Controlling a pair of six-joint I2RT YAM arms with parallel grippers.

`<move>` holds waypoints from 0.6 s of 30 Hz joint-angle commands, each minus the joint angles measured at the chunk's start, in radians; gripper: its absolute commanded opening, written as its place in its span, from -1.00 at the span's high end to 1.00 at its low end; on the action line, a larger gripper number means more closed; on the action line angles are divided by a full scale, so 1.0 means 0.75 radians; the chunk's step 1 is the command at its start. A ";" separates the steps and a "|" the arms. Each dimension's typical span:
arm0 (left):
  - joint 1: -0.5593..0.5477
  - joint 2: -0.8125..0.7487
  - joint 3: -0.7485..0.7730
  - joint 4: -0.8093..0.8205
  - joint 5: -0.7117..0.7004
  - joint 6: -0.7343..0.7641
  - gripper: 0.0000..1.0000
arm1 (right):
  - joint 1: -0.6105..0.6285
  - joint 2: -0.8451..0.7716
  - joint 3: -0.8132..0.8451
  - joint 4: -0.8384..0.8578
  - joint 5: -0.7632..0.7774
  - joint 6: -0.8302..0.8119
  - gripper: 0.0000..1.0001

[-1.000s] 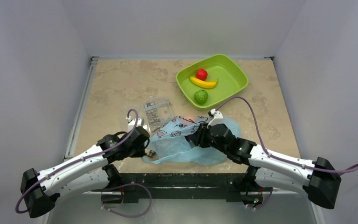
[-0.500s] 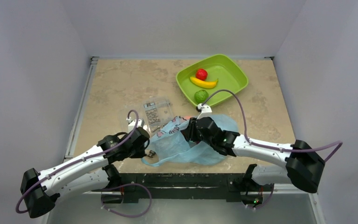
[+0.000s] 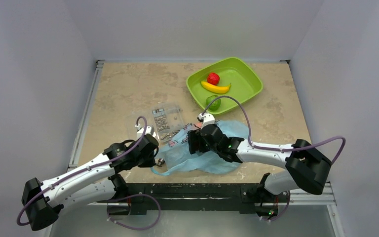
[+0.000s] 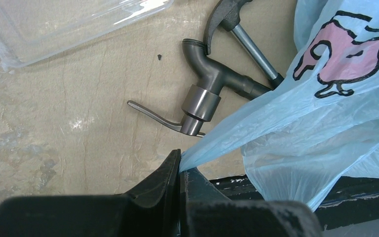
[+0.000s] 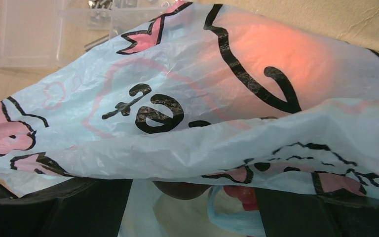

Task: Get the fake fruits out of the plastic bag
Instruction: Take out the fake fruit from the plastic bag.

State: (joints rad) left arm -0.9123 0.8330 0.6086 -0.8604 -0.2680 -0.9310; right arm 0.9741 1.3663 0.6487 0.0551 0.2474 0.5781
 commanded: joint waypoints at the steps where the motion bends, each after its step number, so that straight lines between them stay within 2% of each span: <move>1: -0.007 0.014 -0.003 0.051 0.022 0.023 1.00 | 0.000 0.075 0.032 0.081 -0.067 -0.065 -0.75; 6: -0.006 0.037 -0.010 0.079 0.054 0.026 1.00 | 0.001 0.168 0.083 0.093 -0.010 -0.063 -0.75; 9: -0.007 0.037 -0.019 0.088 0.068 0.023 1.00 | 0.002 0.157 0.097 0.081 0.019 -0.057 -0.66; 18: -0.007 0.011 -0.030 0.087 0.048 0.025 1.00 | 0.001 -0.212 0.016 -0.005 0.027 -0.019 0.23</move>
State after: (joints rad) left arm -0.9123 0.8536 0.5865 -0.8230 -0.2237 -0.9237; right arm 0.9745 1.3415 0.6724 0.0612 0.2371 0.5495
